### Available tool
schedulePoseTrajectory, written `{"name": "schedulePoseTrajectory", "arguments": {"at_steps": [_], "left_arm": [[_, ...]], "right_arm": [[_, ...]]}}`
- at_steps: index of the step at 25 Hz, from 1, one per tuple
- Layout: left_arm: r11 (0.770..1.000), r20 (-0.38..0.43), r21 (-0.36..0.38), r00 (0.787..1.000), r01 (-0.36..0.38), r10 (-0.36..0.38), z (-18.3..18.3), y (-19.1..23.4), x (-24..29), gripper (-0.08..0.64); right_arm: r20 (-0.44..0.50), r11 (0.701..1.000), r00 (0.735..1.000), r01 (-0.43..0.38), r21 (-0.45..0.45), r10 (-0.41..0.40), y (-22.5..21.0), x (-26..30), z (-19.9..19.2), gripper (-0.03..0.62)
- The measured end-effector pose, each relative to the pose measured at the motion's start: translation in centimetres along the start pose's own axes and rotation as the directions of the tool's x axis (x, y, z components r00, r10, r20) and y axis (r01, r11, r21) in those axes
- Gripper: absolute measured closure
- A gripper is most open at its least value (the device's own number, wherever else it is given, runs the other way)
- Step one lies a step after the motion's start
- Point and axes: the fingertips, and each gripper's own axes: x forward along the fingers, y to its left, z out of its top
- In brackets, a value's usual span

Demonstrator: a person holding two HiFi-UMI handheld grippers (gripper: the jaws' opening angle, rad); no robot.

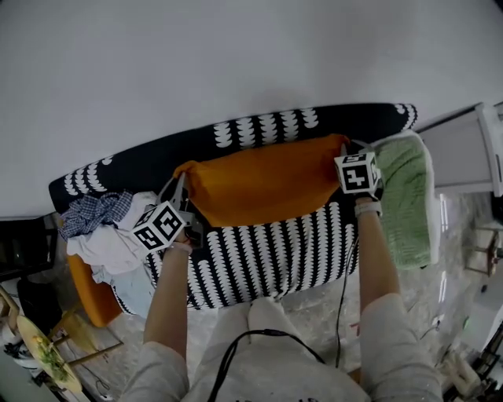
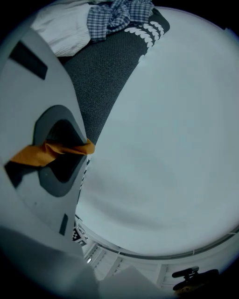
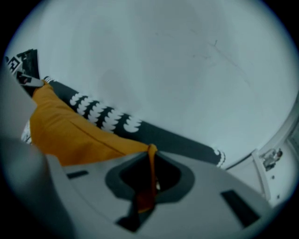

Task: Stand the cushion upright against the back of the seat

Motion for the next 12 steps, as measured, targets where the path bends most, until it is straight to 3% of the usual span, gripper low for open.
{"name": "schedulePoseTrajectory", "arguments": {"at_steps": [6,12], "left_arm": [[0.991,-0.006,0.129,1.000,-0.018,0.019,-0.4,0.1,-0.1,0.500],[0.950,-0.004,0.303,0.996,-0.079,0.084,-0.6,0.2,-0.8,0.458]], "right_arm": [[-0.024,0.999,1.000,0.008,-0.035,-0.009,0.4,1.1,-0.5,0.545],[-0.019,0.998,0.999,0.048,-0.036,-0.048,0.5,1.3,-1.4,0.543]]}}
